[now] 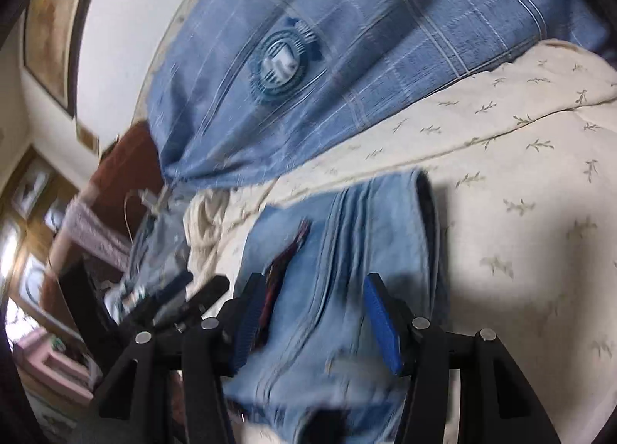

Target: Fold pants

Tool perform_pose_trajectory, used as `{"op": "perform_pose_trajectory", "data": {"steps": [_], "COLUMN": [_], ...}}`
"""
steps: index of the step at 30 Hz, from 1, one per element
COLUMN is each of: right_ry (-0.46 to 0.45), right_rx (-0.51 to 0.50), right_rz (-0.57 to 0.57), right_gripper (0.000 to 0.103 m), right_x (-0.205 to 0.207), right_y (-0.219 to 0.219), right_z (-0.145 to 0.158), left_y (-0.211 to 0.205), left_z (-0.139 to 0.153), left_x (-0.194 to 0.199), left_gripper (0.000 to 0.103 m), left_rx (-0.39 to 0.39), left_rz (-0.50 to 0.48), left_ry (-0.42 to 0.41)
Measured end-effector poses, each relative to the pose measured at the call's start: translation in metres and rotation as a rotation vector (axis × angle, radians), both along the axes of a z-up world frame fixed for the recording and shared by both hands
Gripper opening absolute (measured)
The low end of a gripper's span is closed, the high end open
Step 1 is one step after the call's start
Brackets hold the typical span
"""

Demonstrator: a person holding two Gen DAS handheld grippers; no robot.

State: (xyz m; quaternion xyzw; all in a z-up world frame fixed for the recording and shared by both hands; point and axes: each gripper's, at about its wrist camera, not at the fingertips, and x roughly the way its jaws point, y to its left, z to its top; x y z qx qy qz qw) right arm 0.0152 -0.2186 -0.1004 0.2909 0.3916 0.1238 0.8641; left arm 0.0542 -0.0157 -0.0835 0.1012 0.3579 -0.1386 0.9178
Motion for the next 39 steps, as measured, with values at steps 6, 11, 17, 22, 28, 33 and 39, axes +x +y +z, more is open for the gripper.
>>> {"op": "perform_pose_trajectory", "data": {"steps": [6, 11, 17, 22, 28, 33, 39], "right_ry": [0.018, 0.072, 0.079, 0.073, 0.067, 0.07, 0.078], "right_rx": [-0.154, -0.227, -0.251, -0.24, -0.228, -0.226, -0.223], "right_rz": [0.042, 0.027, 0.036, 0.039, 0.047, 0.071, 0.074], "right_gripper": [0.056, 0.057, 0.057, 0.057, 0.057, 0.057, 0.057], "right_x": [-0.022, -0.034, -0.031, -0.029, -0.029, -0.029, -0.028], "right_y": [0.029, 0.036, 0.037, 0.035, 0.034, 0.032, 0.032], "right_z": [-0.003, -0.018, -0.026, -0.026, -0.025, -0.024, -0.023], "left_y": [0.004, 0.002, 0.015, 0.005, 0.007, 0.006, 0.003], "left_z": [-0.021, -0.035, -0.045, -0.039, -0.033, -0.029, -0.027], "left_x": [-0.034, -0.036, -0.026, -0.033, -0.031, -0.033, -0.033], "left_gripper": [0.088, 0.096, 0.101, 0.102, 0.103, 0.103, 0.103], "left_rx": [0.031, 0.078, -0.008, 0.073, 0.09, 0.112, 0.132], "left_rz": [0.022, 0.024, 0.028, 0.014, 0.022, 0.024, 0.034], "left_ry": [0.06, 0.043, 0.11, 0.031, 0.024, 0.016, 0.011]}}
